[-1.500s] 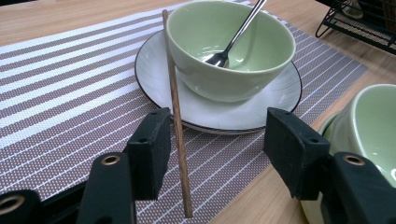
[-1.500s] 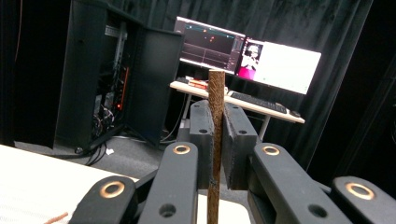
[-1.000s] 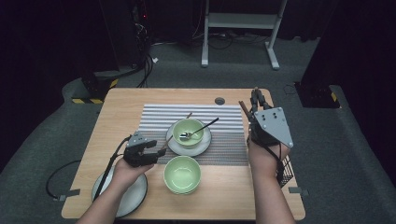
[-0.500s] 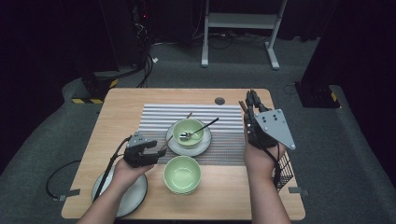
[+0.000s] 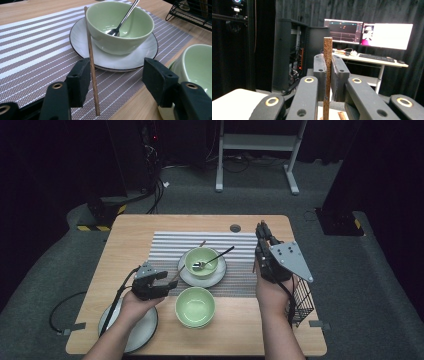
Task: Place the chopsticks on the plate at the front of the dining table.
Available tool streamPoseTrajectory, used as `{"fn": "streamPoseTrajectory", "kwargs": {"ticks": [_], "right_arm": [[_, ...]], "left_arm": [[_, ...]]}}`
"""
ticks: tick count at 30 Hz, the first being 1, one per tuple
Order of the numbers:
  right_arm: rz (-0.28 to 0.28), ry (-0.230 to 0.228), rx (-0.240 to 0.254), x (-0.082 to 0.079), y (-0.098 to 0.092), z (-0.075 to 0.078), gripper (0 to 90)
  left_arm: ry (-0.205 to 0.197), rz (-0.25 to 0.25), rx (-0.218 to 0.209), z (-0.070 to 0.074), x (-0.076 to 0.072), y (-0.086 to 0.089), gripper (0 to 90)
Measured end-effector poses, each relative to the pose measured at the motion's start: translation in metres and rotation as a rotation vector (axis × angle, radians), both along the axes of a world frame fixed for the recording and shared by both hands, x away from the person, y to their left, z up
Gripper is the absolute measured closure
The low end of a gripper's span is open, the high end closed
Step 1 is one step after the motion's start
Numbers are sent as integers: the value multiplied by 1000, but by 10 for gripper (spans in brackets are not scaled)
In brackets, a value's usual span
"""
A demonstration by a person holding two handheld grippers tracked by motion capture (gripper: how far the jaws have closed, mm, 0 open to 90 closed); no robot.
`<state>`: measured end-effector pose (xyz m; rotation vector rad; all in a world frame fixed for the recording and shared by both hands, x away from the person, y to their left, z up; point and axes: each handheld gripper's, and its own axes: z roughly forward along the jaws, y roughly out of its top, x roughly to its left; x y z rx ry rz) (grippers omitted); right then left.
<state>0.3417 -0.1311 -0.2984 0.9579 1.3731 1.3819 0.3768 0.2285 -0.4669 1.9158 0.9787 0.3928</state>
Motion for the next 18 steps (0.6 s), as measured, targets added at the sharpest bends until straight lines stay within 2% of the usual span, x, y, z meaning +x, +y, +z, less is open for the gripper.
{"fn": "streamPoseTrajectory", "kwargs": {"ticks": [7,11,18], "right_arm": [[36,10,33,1,5,-8,837],[48,14,42,0,9,-12,837],[83,23,62,2,17,-18,837]], "left_arm": [[-6,-6,-12,-2,-2,1,360],[-6,8,-23,-1,-2,2,312],[-7,-1,-17,-1,-4,1,267]]}}
